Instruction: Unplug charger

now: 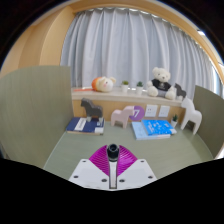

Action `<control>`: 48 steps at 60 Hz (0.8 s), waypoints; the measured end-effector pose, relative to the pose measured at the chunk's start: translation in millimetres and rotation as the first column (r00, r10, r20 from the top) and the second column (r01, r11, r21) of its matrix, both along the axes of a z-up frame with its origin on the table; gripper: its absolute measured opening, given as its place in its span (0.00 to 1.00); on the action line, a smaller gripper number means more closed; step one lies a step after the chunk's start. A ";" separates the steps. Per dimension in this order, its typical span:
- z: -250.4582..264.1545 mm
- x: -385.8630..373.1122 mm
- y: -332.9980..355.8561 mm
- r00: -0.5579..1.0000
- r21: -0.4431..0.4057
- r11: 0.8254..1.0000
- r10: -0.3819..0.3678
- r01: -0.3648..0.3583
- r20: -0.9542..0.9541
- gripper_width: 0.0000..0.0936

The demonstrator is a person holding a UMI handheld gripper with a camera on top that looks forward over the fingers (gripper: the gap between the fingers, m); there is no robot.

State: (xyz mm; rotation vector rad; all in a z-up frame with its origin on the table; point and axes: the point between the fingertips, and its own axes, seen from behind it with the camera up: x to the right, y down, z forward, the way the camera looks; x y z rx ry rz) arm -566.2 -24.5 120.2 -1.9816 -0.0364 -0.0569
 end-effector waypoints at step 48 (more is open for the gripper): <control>-146.6 214.9 16.6 0.999 -0.277 0.960 -0.036 0.031 -0.014 0.24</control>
